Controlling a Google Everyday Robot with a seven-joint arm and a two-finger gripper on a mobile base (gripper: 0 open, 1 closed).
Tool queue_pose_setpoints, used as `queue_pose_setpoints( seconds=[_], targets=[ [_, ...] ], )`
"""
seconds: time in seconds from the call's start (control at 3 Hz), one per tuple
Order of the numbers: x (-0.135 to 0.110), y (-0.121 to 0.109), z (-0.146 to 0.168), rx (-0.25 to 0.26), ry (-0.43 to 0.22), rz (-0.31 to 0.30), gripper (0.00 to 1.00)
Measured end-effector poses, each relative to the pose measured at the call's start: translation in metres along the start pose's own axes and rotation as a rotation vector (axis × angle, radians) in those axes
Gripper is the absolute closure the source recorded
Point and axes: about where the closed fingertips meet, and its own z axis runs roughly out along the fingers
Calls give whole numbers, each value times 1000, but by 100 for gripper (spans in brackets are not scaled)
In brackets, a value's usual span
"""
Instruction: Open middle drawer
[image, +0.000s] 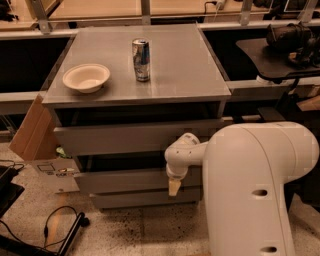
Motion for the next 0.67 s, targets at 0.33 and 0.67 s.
queue_pose_setpoints(
  seconds=[0.33,0.67],
  targets=[
    [1,7,4,-37,10,2,45],
    [-4,49,-31,-148,140,22,76]
  ],
)
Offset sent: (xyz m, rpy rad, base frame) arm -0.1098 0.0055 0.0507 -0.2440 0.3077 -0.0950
